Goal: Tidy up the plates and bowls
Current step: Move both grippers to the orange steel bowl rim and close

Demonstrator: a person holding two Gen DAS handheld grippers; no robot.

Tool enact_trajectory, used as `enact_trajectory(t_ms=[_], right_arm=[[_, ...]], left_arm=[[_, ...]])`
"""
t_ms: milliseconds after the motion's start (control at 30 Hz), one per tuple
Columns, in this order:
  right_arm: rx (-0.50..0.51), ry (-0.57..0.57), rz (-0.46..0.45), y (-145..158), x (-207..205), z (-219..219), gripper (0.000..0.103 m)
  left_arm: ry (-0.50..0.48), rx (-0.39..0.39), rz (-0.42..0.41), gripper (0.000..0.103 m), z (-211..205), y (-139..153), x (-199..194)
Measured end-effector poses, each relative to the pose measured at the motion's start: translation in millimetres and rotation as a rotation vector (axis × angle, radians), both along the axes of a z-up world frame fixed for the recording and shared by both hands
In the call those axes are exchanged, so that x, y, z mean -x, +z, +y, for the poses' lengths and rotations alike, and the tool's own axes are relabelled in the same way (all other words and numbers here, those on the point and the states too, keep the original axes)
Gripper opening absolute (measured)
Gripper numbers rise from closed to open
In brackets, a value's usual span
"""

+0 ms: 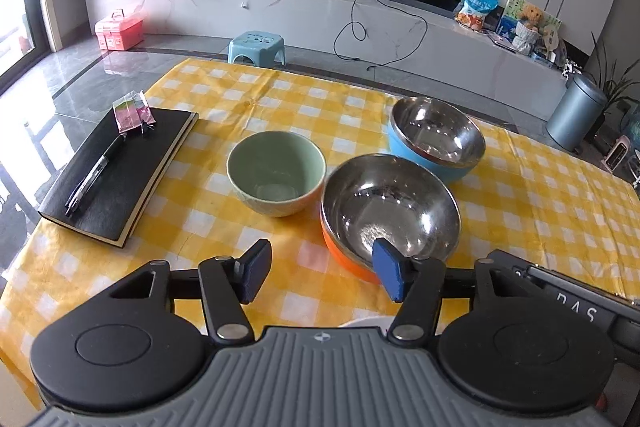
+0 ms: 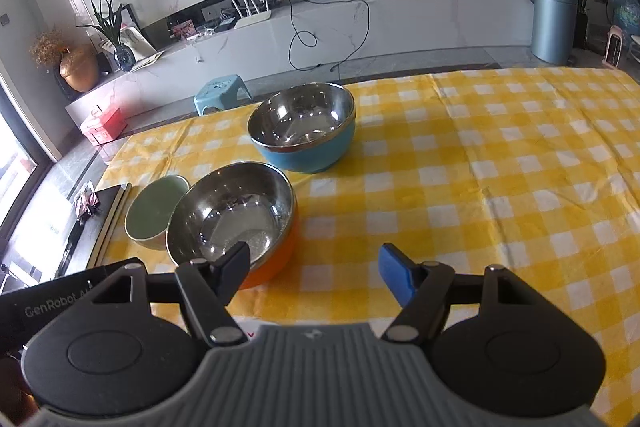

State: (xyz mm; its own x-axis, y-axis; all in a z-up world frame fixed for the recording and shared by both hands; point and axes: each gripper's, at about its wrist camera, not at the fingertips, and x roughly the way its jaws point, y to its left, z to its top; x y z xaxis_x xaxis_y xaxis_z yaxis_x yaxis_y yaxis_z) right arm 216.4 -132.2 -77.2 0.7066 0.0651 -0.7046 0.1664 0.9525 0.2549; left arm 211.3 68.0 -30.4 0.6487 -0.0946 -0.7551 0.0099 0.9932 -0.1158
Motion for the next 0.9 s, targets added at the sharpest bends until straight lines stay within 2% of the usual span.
enact_trajectory(t_ms=[233,367,533,633,800,833,900], right_arm=[[-0.085,-0.010,0.053,-9.0,-36.3,0.8,0.069],[-0.103,-0.006,0.062,-14.8,-51.4,3.0,0.064],[-0.145,0.003,0.107,-29.0,-71.4,0.1,0.057],[-0.153,0.009,0.128,-35.3,-78.7,2.3,0.051],[-0.150,0.009,0.147,-43.9,-84.2,5.4,0.043],[-0.147,0.008,0.149,-44.8,-84.6,6.5,0.042],[-0.136,0.007,0.153,-46.9,-86.6,7.3,0.035]], left_arm=[[0.032,0.078,0.014,0.069,4.5,-5.7,-34.4],[0.035,0.106,0.045,0.066,-0.3,-16.4,-48.6],[0.043,0.094,0.078,0.064,-2.5,-31.7,-61.0],[0.045,0.093,0.103,0.055,-3.4,-40.8,-65.9],[0.049,0.098,0.130,0.033,-2.1,-53.7,-70.1],[0.049,0.099,0.131,0.032,-2.0,-55.3,-70.3],[0.048,0.103,0.130,0.027,-2.0,-57.6,-70.0]])
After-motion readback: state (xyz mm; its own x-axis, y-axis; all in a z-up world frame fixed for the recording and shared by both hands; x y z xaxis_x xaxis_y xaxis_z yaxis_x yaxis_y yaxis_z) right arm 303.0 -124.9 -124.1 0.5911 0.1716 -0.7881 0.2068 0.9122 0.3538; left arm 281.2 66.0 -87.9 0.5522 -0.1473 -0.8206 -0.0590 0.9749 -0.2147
